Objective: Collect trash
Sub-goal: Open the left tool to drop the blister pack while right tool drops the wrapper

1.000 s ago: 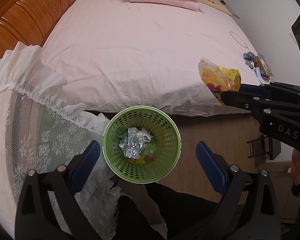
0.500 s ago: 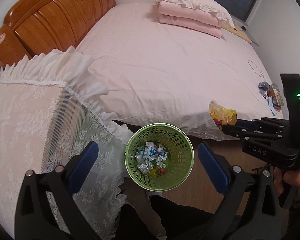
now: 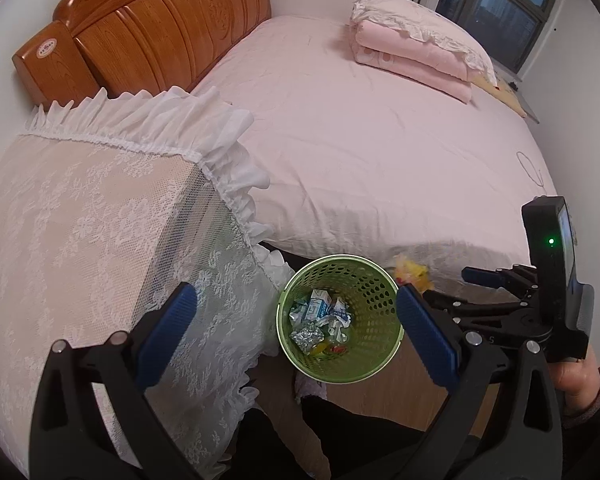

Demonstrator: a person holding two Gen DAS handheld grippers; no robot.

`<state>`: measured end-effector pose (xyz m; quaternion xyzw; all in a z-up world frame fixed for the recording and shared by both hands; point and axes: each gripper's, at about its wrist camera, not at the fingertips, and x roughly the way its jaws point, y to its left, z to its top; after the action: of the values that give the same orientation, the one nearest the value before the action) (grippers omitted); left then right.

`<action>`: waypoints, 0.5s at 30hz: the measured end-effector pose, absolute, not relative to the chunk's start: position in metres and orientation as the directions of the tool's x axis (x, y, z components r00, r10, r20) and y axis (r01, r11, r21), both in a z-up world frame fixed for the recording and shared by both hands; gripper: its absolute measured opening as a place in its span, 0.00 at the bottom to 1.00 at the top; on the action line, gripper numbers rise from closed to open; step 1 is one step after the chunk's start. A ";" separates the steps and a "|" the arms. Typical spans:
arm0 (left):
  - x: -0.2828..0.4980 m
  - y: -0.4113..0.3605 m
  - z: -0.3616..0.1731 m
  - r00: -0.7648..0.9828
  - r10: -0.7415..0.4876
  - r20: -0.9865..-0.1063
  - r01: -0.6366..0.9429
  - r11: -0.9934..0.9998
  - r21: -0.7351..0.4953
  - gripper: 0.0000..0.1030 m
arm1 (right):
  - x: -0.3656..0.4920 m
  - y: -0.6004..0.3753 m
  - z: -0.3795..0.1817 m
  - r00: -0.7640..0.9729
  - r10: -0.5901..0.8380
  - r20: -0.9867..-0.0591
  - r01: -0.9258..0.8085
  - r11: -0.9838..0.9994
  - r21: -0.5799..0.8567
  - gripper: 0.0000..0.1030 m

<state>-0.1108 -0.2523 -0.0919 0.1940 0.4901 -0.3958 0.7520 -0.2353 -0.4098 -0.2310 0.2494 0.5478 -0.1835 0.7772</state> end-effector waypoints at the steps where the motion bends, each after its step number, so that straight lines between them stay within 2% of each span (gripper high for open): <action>1: -0.111 -0.251 -0.091 0.209 -0.405 -0.890 0.784 0.613 -0.095 0.92 | -0.234 -0.408 -0.232 0.325 -0.030 -0.945 0.566 0.807 0.169 0.85; 3: -0.109 -0.249 -0.090 0.213 -0.404 -0.889 0.782 0.616 -0.093 0.92 | -0.230 -0.404 -0.234 0.313 -0.036 -0.949 0.576 0.802 0.160 0.93; 9: -0.104 -0.241 -0.083 0.231 -0.410 -0.882 0.774 0.627 -0.089 0.92 | -0.225 -0.406 -0.237 0.312 0.025 -0.950 0.606 0.764 0.220 0.94; 15: -0.094 -0.231 -0.074 0.253 -0.416 -0.873 0.757 0.648 -0.089 0.92 | -0.217 -0.404 -0.228 0.326 0.013 -0.945 0.594 0.775 0.216 0.95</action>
<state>-0.0937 -0.2307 -0.0741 0.1780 0.4785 -0.3801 0.7713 -0.2167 -0.4040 -0.2279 0.2767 0.5485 -0.1899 0.7658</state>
